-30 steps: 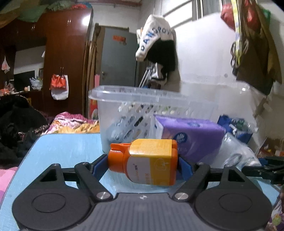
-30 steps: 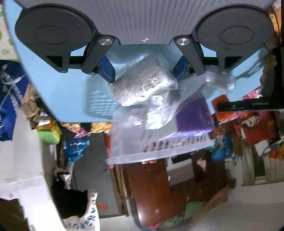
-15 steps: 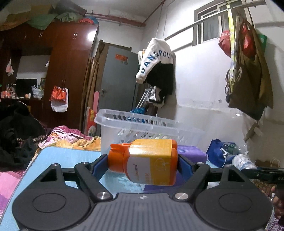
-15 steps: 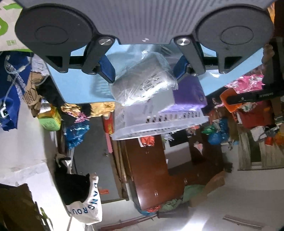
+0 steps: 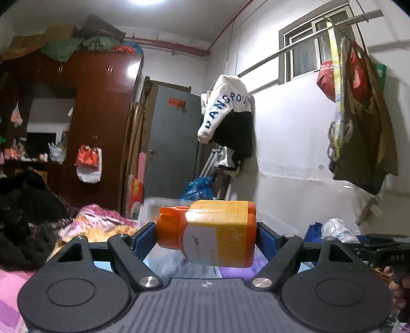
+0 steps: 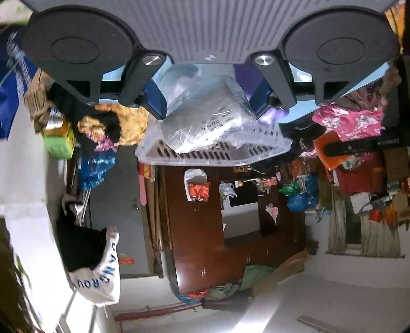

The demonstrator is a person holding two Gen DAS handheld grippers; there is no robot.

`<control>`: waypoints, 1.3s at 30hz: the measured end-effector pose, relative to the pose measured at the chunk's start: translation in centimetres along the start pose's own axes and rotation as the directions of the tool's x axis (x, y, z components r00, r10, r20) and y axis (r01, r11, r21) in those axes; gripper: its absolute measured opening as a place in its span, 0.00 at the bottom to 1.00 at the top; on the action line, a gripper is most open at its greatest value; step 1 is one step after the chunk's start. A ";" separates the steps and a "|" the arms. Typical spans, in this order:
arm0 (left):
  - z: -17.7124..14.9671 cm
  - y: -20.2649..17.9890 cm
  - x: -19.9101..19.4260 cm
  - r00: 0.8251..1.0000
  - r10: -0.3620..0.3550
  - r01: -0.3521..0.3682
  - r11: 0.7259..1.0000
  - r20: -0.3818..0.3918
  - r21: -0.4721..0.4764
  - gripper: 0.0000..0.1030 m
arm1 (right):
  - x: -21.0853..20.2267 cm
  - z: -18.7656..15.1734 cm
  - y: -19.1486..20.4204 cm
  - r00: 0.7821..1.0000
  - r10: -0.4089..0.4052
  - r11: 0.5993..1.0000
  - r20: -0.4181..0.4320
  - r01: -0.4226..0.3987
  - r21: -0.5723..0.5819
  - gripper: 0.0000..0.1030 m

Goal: Organize objects

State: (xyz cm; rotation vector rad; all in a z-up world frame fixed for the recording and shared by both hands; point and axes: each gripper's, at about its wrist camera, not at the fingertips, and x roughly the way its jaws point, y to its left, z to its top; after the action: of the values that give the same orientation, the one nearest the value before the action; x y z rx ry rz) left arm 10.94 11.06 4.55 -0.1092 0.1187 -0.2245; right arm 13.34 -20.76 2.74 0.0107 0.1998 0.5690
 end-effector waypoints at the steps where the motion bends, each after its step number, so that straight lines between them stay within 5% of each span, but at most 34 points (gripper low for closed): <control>1: 0.8 -0.1 0.7 1.000 0.011 -0.011 1.000 0.000 0.008 0.82 | 0.7 0.7 0.1 1.000 -0.002 1.000 0.006 0.002 -0.008 0.71; 6: 4.3 0.1 6.2 0.995 0.085 -0.083 0.996 -0.054 0.040 0.82 | 5.8 4.0 -0.3 0.997 -0.069 0.997 -0.029 0.068 -0.026 0.71; 12: 4.2 1.7 12.9 0.970 0.136 -0.134 0.991 -0.204 0.023 0.82 | 10.6 4.3 -3.0 0.984 -0.100 0.991 -0.148 0.112 0.075 0.71; 16: 3.3 2.4 14.5 0.956 0.150 -0.149 0.989 -0.251 0.022 0.82 | 11.7 3.3 -3.4 0.972 -0.135 0.987 -0.192 0.149 0.058 0.71; 21: 3.0 2.4 14.8 0.960 0.120 -0.124 0.992 -0.252 0.003 0.82 | 11.8 3.3 -2.8 0.974 -0.110 0.991 -0.199 0.124 0.055 0.72; 22: 3.0 2.4 14.7 0.961 0.120 -0.122 0.993 -0.248 0.009 0.82 | 11.9 3.4 -2.6 0.973 -0.108 0.992 -0.202 0.120 0.045 0.74; 24: 2.9 2.1 14.7 0.961 0.129 -0.125 0.992 -0.246 0.029 0.87 | 11.8 3.7 -2.2 0.973 -0.131 0.991 -0.188 0.136 0.015 0.94; 26: 3.1 1.7 14.2 0.964 0.145 -0.137 0.989 -0.224 0.051 0.98 | 10.8 3.9 -2.0 0.978 -0.156 0.988 -0.141 0.157 -0.003 0.99; 33: 2.0 1.7 6.5 0.991 0.074 -0.071 0.997 -0.112 0.037 1.00 | 4.5 1.8 -2.0 0.995 -0.054 0.995 -0.084 0.061 0.080 1.00; 39: -4.6 3.5 0.5 0.970 0.058 -0.063 0.998 -0.237 -0.016 1.00 | 1.1 -5.3 -2.1 0.984 -0.032 0.988 -0.176 0.058 0.143 1.00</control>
State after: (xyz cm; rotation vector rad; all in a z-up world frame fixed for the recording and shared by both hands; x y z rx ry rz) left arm 11.60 13.86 -0.47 -0.1013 0.3617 -0.1748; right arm 14.34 -22.21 -2.77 0.1004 0.4102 0.5089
